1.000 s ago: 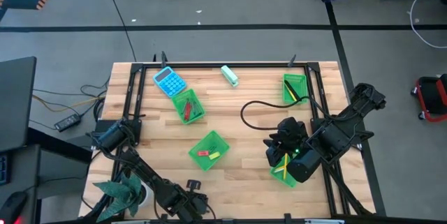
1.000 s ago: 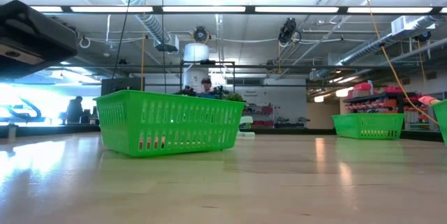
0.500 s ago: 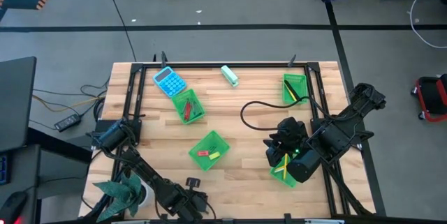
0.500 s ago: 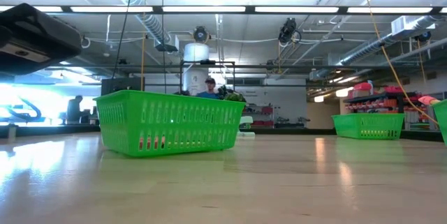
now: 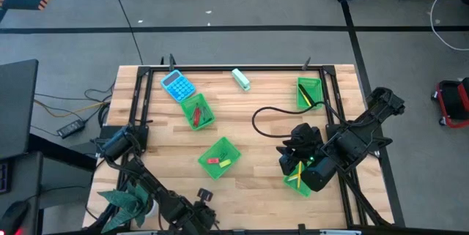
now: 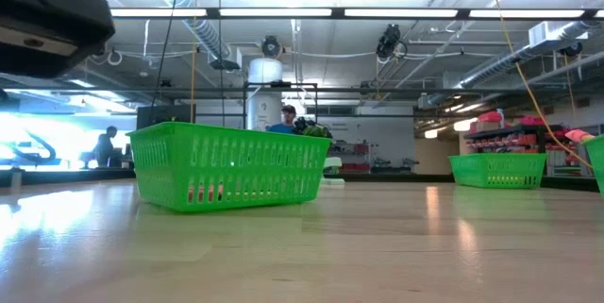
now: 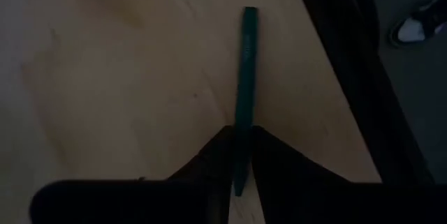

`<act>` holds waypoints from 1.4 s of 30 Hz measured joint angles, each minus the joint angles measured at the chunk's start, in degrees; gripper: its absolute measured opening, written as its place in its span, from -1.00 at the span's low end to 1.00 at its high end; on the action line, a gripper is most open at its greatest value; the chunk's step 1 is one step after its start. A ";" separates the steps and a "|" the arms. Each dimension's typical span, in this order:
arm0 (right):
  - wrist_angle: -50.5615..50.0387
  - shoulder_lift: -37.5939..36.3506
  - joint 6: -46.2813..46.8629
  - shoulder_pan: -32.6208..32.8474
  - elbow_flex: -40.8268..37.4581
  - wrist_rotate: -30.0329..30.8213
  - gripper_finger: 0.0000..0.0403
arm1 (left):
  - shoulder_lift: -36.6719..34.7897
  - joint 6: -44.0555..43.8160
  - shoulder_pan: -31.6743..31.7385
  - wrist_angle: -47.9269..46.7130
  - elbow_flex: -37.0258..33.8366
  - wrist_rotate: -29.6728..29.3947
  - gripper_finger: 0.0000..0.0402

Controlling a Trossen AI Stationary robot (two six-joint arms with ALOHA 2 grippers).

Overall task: Sort crayons/erasers/pens/pencils in bins
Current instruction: Put the green crayon into the top left green bin

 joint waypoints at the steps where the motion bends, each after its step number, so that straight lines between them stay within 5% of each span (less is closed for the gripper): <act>1: -0.02 0.00 -0.04 0.00 0.00 0.00 -0.22 | 0.00 1.02 -0.01 0.02 0.00 0.22 -0.72; 8: -0.11 0.00 -0.04 -0.02 0.00 0.00 -0.22 | 0.00 6.28 0.06 0.03 0.00 0.86 -0.77; 25: -0.07 0.00 -0.03 0.00 0.00 0.00 -0.22 | 1.36 6.66 3.25 -1.43 0.13 8.53 -0.36; 42: -0.08 0.00 -0.02 -0.13 0.00 0.00 -0.22 | 1.37 9.72 5.02 -3.02 0.17 11.65 -0.65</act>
